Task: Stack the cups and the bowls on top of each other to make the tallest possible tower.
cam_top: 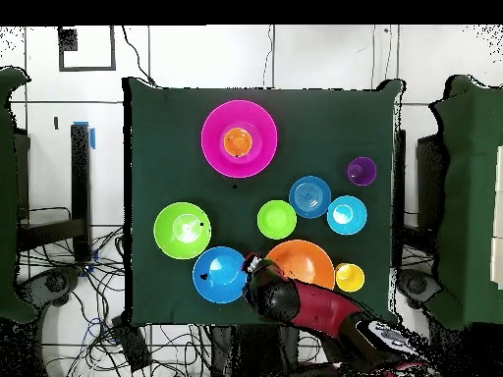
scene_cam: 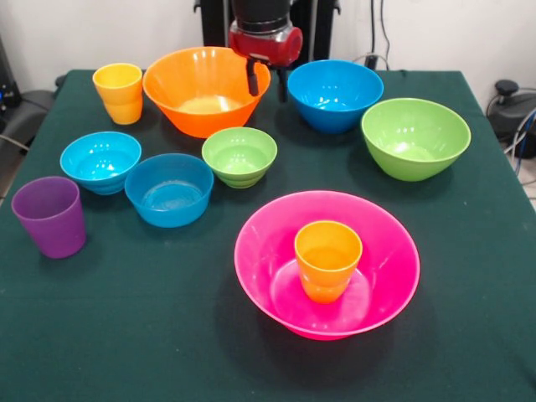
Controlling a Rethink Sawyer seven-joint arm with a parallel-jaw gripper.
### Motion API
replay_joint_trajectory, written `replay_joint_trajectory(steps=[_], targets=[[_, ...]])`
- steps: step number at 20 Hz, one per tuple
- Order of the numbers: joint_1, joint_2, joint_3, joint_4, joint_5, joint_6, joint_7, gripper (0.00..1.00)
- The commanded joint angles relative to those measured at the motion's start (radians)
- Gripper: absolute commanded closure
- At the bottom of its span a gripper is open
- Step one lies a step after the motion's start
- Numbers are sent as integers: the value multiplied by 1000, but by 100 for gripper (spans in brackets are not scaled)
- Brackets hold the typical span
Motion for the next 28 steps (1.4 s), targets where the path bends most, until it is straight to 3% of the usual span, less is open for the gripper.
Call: replay_joint_trajectory(steps=[1, 6, 14, 28], targets=[[42, -4, 86, 44, 41, -1, 181, 0], [59, 4, 85, 42, 52, -14, 189, 0], [12, 30, 64, -13, 17, 7, 130, 0], [88, 79, -28, -17, 32, -128, 187, 0]])
